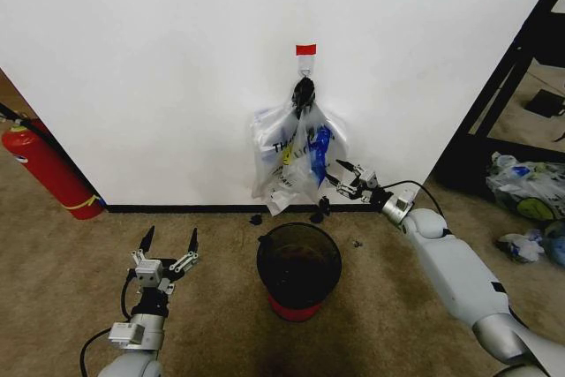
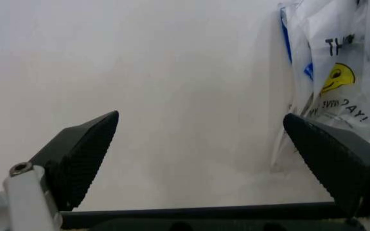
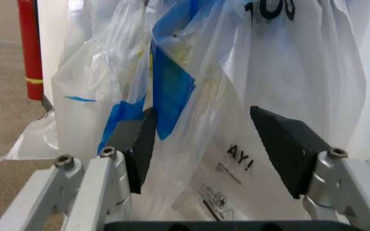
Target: Pick up the garbage bag from the wall and place it over the trash bin.
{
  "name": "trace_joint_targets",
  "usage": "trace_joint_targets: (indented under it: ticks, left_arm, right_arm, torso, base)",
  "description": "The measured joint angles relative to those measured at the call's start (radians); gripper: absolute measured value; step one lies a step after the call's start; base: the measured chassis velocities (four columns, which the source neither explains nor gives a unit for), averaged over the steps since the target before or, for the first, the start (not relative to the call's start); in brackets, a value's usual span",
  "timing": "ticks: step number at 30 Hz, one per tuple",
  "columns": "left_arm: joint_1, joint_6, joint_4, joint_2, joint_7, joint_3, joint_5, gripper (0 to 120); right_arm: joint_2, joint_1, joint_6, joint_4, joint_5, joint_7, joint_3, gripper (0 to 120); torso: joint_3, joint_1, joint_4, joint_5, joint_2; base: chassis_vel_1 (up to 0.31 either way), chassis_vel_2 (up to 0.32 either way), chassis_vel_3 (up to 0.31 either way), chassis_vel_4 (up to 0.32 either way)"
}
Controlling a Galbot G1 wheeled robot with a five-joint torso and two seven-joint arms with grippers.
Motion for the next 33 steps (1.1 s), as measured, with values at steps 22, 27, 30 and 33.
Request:
trace_joint_targets:
  ticks: [22, 27, 30, 33]
  left_arm:
    - [-0.001, -0.005, 0.005, 0.003, -0.002, -0.004, -0.006, 100]
    - [-0.006, -0.005, -0.001, 0.008, -0.002, 0.009, -0.004, 100]
    - [-0.015, -0.003, -0.014, 0.016, -0.001, 0.024, -0.002, 100]
    - [-0.039, 0.001, -0.033, 0.038, 0.003, 0.050, -0.001, 100]
  right_arm:
    - [0.009, 0.008, -0.005, 0.024, 0.068, 0.066, -0.050, 7]
    - [-0.029, -0.039, -0.007, 0.100, 0.125, 0.063, -0.037, 0]
    - [-0.044, -0.061, 0.000, 0.129, 0.158, 0.057, -0.030, 0]
    - [-0.063, -0.091, -0.018, 0.188, 0.253, 0.059, -0.033, 0]
  torso:
    - [0.000, 0.000, 0.0001, -0.0001, 0.000]
    - [0.000, 0.000, -0.0002, 0.0000, 0.000]
    - [0.000, 0.000, 0.0000, 0.0001, 0.000]
    - [0.000, 0.000, 0.0000, 0.0000, 0.000]
  base:
    - [0.000, 0.000, 0.000, 0.000]
    - [0.000, 0.000, 0.000, 0.000]
    - [0.000, 0.000, 0.000, 0.000]
    - [0.000, 0.000, 0.000, 0.000]
